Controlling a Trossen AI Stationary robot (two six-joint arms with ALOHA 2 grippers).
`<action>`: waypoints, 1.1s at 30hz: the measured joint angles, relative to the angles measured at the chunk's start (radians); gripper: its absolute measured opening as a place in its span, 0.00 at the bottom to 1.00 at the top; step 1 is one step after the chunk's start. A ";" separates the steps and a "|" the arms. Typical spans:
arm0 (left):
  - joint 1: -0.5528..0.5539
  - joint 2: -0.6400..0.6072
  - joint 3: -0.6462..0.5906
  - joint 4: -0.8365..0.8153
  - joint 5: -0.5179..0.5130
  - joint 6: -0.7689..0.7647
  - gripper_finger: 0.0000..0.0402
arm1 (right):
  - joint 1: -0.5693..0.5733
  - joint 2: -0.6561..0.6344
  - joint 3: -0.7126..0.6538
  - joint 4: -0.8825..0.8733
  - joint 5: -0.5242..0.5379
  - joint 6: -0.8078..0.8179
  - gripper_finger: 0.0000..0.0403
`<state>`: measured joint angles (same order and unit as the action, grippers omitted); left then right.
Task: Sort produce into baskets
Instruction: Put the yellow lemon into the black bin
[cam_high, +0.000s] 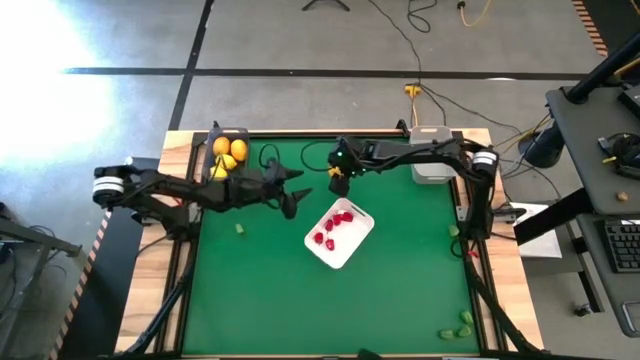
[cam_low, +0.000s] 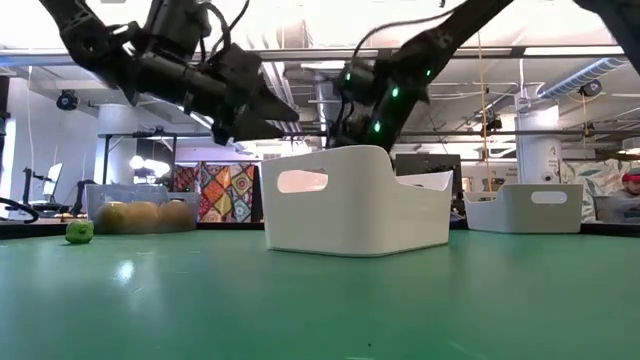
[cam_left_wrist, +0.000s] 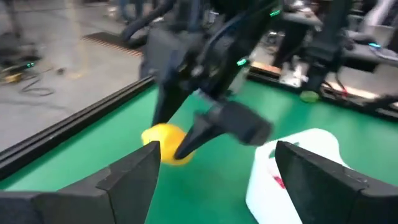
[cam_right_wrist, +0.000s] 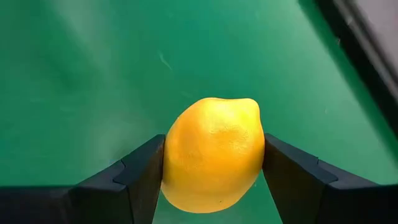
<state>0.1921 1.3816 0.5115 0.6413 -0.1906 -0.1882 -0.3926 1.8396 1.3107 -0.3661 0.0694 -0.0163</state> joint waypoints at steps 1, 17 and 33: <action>0.015 -0.004 -0.015 0.015 0.033 0.013 0.74 | -0.005 0.019 0.003 0.008 -0.011 -0.003 0.59; 0.059 0.202 -0.054 0.238 0.095 0.119 0.70 | 0.015 0.005 0.014 0.091 -0.052 0.037 0.89; 0.233 0.298 0.463 -0.604 0.350 0.601 0.70 | 0.205 -0.394 -0.166 -0.091 -0.030 0.147 0.91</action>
<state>0.4255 1.6796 0.9745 0.0368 0.1593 0.4125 -0.1880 1.4454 1.1450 -0.4575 0.0395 0.1303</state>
